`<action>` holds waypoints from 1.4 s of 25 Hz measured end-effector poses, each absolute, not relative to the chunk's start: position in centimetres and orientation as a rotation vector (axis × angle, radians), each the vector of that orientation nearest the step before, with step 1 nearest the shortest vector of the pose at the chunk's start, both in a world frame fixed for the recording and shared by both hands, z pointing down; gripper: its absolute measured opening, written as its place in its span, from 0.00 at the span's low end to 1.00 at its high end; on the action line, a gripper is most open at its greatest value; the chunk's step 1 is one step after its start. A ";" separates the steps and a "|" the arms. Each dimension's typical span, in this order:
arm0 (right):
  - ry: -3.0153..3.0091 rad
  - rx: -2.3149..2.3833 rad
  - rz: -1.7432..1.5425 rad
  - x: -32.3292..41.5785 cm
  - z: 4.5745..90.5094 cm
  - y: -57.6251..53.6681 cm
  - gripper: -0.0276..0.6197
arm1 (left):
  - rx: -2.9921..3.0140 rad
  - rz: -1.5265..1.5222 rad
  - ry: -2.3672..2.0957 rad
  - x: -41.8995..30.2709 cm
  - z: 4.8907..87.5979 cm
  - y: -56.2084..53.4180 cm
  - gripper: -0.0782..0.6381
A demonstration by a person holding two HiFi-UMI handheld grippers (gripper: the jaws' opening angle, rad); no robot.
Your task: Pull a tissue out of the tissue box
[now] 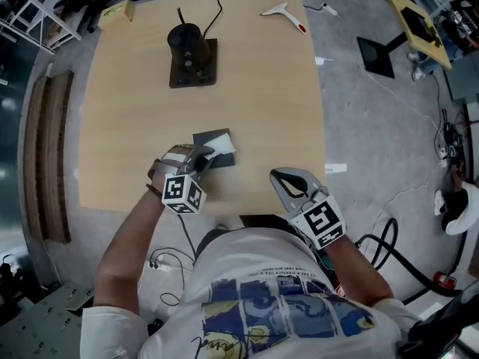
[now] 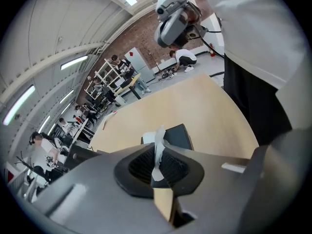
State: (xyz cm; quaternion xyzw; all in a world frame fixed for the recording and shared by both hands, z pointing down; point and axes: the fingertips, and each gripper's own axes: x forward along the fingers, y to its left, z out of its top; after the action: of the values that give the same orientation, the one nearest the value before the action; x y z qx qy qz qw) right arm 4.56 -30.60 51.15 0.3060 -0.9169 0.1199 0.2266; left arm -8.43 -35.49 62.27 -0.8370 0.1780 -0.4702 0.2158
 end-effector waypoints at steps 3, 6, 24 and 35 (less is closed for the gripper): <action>-2.528 0.844 0.326 4.3 51.1 -30.7 0.04 | -2.419 -1.310 0.547 -8.8 62.3 -35.6 0.12; -2.530 0.834 0.324 4.1 51.2 -30.5 0.04 | -2.547 -1.303 0.631 -9.2 62.1 -35.8 0.12; -2.531 0.839 0.312 3.0 50.9 -29.3 0.04 | -2.942 -1.028 0.965 -10.9 57.6 -37.6 0.12; -2.526 0.867 0.284 1.8 50.1 -27.2 0.04 | -3.004 -0.859 1.025 -11.6 53.9 -37.3 0.12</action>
State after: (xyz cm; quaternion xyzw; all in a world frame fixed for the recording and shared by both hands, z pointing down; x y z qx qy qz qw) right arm 1.79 -27.20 50.10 0.3145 -0.9162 0.1031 0.2260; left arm -11.60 -37.27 53.86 -0.9111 0.3110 -0.2605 -0.0732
